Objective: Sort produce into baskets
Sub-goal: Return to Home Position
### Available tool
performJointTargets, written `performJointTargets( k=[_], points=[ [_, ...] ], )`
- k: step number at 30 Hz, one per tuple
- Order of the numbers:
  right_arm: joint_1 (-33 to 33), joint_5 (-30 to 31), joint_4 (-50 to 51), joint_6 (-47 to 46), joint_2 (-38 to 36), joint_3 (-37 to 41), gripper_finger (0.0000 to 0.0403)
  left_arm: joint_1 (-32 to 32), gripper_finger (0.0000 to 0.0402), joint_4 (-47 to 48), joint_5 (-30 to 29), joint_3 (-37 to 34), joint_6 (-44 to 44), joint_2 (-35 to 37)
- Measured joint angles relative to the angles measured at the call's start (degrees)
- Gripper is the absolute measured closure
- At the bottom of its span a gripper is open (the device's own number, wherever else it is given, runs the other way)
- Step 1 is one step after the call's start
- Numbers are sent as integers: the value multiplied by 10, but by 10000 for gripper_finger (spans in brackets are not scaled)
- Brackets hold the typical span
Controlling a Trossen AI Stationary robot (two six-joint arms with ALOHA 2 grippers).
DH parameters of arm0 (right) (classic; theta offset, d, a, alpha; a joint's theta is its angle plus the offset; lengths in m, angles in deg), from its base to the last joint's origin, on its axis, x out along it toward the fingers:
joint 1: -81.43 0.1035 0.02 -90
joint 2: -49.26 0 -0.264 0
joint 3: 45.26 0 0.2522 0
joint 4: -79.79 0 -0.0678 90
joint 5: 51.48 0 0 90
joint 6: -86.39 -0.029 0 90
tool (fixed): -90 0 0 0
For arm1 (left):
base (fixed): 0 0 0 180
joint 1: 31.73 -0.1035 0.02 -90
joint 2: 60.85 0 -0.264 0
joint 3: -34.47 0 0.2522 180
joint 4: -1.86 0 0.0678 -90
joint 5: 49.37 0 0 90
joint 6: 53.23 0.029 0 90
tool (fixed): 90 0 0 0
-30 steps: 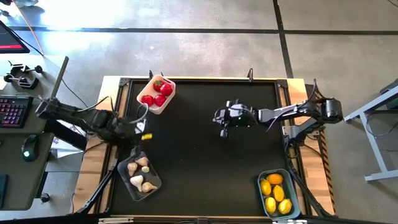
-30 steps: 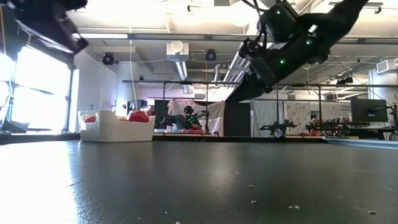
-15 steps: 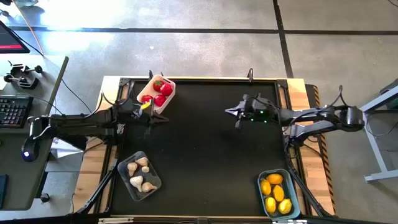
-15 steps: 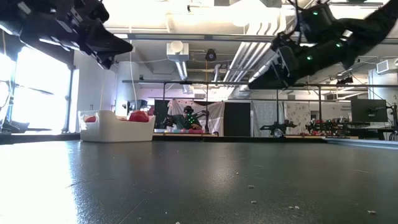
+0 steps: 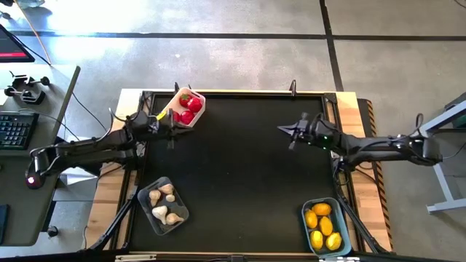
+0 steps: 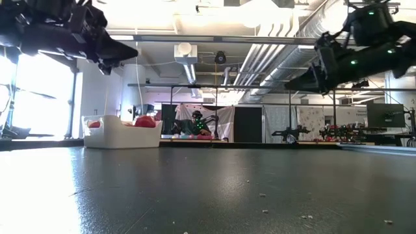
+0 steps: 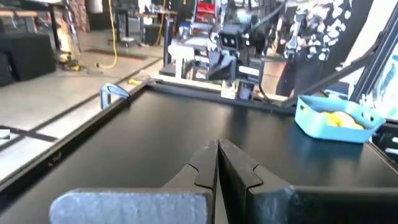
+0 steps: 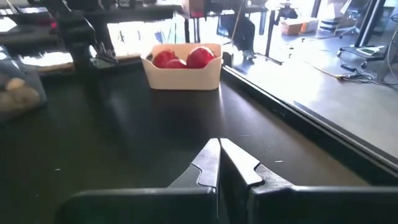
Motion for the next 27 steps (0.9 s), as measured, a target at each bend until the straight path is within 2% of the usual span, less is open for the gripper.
performJointTargets(
  k=[11, 14, 21, 24, 27],
  points=[
    [0, -12, 3, -9, -174, 96, 403, -31, 401, 104, -9, 0, -5, 109],
    [0, -6, 58, -15, -225, 96, 403, -37, 401, 117, -23, -6, -6, 135],
    [0, 2, 177, -14, -342, 96, 403, -46, 401, 32, -37, -104, -51, 218],
    [0, 33, 232, -15, -389, 96, 403, -49, 401, 37, -63, -128, -53, 274],
    [1, 26, 259, -20, -433, 96, 403, -49, 401, 92, -96, -131, -55, 332]
  ],
)
